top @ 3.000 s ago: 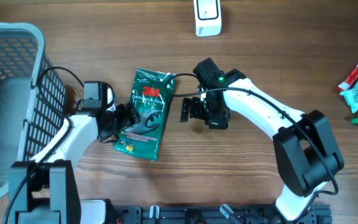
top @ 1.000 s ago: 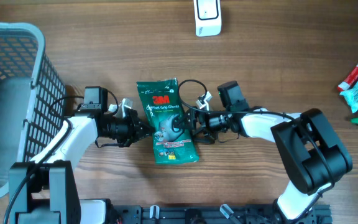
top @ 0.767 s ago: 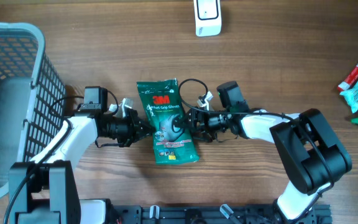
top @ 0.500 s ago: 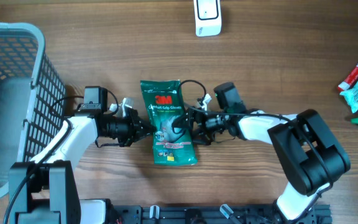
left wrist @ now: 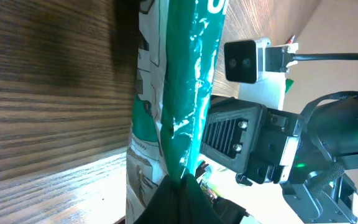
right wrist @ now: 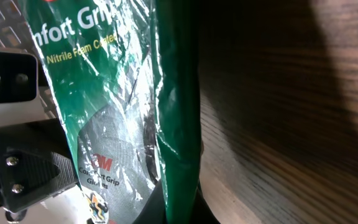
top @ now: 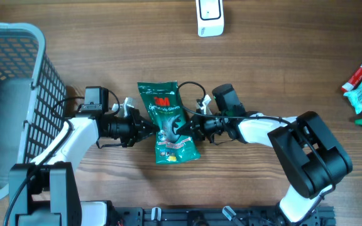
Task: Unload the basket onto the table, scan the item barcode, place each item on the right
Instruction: 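Grasp the glove pack with both grippers from opposite sides, then release the left gripper and pull the glove pack rightward with right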
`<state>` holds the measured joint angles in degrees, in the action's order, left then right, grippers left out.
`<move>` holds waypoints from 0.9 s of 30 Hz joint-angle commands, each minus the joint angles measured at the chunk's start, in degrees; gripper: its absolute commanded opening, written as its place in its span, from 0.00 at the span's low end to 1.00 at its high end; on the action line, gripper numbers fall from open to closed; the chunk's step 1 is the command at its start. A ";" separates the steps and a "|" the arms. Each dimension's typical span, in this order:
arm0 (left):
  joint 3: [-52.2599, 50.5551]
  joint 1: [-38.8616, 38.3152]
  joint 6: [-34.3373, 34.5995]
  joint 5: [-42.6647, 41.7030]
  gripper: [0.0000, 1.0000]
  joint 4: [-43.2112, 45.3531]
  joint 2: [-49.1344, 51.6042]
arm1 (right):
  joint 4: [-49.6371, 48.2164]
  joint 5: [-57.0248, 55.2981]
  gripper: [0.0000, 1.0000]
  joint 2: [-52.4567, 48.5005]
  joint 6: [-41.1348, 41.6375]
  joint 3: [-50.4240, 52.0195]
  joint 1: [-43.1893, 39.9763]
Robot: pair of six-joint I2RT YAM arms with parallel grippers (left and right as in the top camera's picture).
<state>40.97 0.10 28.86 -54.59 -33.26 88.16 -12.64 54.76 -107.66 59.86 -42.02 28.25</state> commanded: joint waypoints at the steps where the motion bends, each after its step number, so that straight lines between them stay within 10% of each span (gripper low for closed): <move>1: -0.48 -0.35 0.28 -0.42 0.04 0.00 -1.05 | -0.37 0.26 0.04 1.05 -2.95 0.13 -0.92; 5: -0.52 -0.35 0.09 2.14 0.32 -0.46 -1.05 | 1.84 -0.09 0.05 4.96 -5.33 0.13 -2.36; 7: -0.52 -0.35 0.11 3.61 1.00 -0.66 -1.05 | 8.26 -5.40 0.05 9.92 -7.37 0.09 -3.41; 14: -0.52 -0.35 0.13 6.60 1.00 -0.61 -1.05 | 36.57 -26.88 0.04 29.99 -10.40 -1.86 -4.35; 27: -0.52 -0.35 0.13 6.73 1.00 -0.61 -1.05 | 55.21 -14.71 0.04 56.39 40.39 -3.41 -4.50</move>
<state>40.86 0.05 29.26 -48.16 -33.89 88.14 39.83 36.14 -53.56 78.32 -44.38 23.88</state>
